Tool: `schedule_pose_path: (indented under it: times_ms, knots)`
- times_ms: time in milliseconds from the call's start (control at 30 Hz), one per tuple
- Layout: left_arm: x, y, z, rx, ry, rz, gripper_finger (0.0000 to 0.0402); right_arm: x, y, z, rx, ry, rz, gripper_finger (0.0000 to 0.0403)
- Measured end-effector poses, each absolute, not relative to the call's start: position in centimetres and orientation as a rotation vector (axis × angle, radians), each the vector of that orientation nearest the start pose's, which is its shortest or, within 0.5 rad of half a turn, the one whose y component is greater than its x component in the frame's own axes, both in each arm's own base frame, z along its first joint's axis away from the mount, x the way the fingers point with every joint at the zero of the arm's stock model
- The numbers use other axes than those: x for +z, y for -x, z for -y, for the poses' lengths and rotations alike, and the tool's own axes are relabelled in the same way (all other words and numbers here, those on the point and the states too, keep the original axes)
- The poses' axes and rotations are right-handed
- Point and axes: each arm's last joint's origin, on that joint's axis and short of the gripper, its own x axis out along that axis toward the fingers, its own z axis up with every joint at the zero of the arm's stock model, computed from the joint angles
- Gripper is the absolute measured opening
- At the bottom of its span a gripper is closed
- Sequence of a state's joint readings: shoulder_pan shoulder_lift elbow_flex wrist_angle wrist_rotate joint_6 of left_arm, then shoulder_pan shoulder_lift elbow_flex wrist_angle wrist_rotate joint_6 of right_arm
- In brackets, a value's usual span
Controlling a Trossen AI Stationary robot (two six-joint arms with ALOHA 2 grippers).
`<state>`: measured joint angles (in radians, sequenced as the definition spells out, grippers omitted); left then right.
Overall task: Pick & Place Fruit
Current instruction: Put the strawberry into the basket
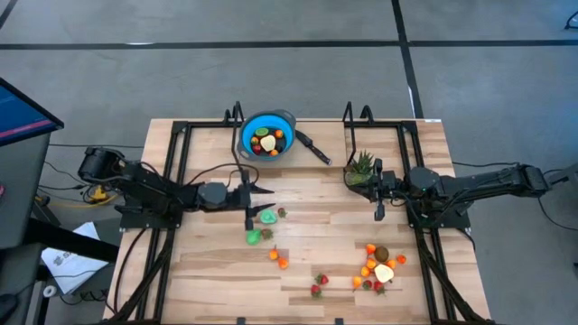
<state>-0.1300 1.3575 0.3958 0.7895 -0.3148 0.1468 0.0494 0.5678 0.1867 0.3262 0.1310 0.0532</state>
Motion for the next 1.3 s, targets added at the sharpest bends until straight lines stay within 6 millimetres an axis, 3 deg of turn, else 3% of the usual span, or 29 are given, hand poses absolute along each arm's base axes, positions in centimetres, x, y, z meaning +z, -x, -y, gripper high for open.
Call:
schedule_pose_path:
  times_ms: [200,333,567,767,1067,1300]
  knots:
    - [17.9,-24.7,2.0,0.191,-0.104,-0.175,0.0265,20.5,-14.3,-0.3,-0.083,-0.049,-0.052,0.0001]
    - [17.9,-24.7,2.0,0.189,-0.118,-0.177,0.0295,20.5,-14.4,-0.3,-0.083,-0.049,-0.052,0.0001]
    - [16.9,-24.8,2.1,0.103,-0.226,-0.251,0.0279,20.5,-14.4,-0.3,-0.083,-0.049,-0.048,0.0001]
    - [15.1,-25.6,2.0,0.056,-0.22,-0.329,0.0258,20.5,-14.4,-0.3,-0.083,-0.049,-0.047,0.0001]
    - [13.8,-28.5,2.4,0.016,-0.213,-0.376,0.0257,20.5,-14.4,-0.3,-0.083,-0.049,-0.048,0.0001]
    - [12.6,-28.9,2.3,0.004,-0.161,-0.423,0.0257,20.5,-14.4,-0.3,-0.083,-0.049,-0.05,0.0001]
